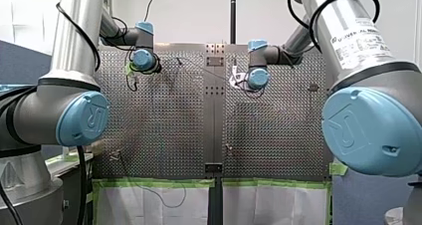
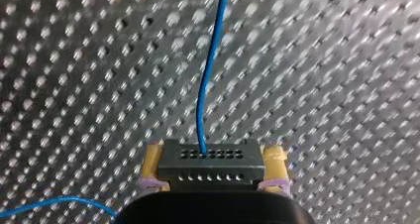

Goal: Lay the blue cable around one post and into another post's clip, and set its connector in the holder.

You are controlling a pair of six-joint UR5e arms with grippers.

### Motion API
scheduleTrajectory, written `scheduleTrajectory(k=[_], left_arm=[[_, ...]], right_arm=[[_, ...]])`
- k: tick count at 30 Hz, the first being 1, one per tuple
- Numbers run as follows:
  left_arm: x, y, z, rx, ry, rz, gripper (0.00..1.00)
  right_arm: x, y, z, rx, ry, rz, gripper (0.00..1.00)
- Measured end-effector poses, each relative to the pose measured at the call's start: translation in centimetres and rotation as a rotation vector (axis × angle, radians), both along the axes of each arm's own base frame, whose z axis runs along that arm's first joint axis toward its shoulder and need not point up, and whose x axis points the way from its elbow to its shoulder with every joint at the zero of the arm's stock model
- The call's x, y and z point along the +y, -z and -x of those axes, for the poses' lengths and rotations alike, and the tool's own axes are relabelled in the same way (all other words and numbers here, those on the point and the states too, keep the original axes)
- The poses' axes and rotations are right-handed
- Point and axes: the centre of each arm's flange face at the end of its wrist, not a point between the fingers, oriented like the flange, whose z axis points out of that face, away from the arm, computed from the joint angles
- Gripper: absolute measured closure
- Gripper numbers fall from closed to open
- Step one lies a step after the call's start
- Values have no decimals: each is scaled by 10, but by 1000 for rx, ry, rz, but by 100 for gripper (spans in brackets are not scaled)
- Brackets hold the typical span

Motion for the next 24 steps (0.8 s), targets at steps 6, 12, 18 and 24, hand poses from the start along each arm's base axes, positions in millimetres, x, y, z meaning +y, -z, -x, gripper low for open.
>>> scheduleTrajectory(k=[6, 12, 18, 24], left_arm=[[-3, 0, 1, 2, 5, 1, 0], [-5, 1, 2, 3, 10, 2, 0], [-6, 0, 2, 2, 15, 7, 0], [-7, 0, 2, 1, 24, 18, 0]], right_arm=[[-4, 20, 17, -21, 27, -8, 84], [-5, 42, 36, -48, 63, -18, 86], [-7, 73, 58, -49, 132, -31, 86], [-3, 130, 77, -22, 166, -79, 86]])
